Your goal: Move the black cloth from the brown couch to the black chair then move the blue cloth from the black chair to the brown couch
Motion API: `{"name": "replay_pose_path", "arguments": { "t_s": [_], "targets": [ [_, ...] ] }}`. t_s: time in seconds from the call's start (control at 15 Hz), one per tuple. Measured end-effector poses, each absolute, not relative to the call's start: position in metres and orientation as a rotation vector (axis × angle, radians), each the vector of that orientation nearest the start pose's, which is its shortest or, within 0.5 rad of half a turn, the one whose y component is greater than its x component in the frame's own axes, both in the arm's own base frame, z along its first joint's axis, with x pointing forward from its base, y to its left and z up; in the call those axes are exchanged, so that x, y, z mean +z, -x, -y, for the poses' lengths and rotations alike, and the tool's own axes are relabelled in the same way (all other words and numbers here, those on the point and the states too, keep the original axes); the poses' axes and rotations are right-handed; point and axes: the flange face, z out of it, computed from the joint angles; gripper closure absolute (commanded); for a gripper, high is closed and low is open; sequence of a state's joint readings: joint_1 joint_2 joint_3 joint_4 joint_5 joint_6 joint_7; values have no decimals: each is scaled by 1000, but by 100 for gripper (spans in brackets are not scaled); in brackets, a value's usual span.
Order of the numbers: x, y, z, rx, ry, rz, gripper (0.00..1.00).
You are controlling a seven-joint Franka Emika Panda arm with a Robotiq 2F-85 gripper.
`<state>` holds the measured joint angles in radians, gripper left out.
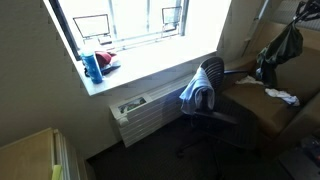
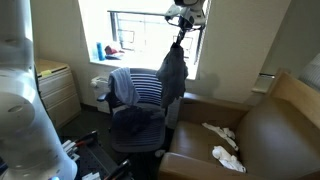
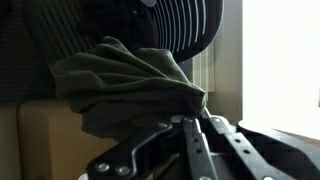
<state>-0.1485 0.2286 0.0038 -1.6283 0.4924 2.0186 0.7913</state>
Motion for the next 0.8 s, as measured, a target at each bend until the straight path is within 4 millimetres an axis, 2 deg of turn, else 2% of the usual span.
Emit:
{"name": "replay_pose_path", "arguments": {
  "t_s": [0.13, 0.27, 0.47, 0.6, 0.8],
  "targets": [
    [504, -646, 64, 15, 2264, -1397, 98],
    [484, -641, 44, 138, 2289, -1324, 98],
    [447, -632, -10, 342, 2287, -1204, 98],
    [429, -625, -46, 484, 2291, -1126, 98],
    [405, -614, -83, 670, 2327, -1012, 98]
  ]
}}
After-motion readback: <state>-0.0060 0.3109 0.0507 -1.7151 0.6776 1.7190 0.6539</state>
